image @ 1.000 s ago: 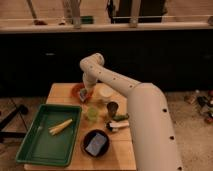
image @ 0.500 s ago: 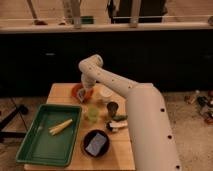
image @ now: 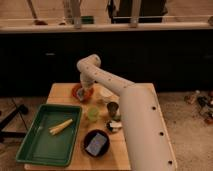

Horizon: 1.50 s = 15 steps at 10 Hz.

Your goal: Wipe red bowl with towel

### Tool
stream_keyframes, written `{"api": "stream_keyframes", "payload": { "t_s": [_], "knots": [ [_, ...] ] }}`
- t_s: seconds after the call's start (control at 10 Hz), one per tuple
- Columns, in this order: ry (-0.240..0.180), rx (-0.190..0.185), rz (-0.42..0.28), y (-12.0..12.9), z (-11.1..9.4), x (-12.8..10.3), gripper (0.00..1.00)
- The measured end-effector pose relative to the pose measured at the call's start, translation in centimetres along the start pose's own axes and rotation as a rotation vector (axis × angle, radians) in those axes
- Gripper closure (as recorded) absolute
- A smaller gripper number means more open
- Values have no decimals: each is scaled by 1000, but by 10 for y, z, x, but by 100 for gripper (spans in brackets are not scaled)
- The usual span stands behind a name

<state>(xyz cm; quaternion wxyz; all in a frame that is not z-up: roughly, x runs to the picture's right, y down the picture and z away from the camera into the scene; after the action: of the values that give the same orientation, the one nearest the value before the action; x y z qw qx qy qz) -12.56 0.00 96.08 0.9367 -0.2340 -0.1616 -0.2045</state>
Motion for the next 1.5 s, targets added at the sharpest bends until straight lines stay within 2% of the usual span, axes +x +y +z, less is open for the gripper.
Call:
{"api": "stream_keyframes", "payload": {
  "t_s": [0.5, 0.9, 1.2, 1.5],
  "knots": [
    [13, -15, -3, -11, 13, 12, 100],
    [-25, -1, -43, -30, 23, -10, 100],
    [-62, 0, -82, -29, 24, -28, 100],
    [-49, -15, -81, -18, 21, -19, 100]
  ]
}}
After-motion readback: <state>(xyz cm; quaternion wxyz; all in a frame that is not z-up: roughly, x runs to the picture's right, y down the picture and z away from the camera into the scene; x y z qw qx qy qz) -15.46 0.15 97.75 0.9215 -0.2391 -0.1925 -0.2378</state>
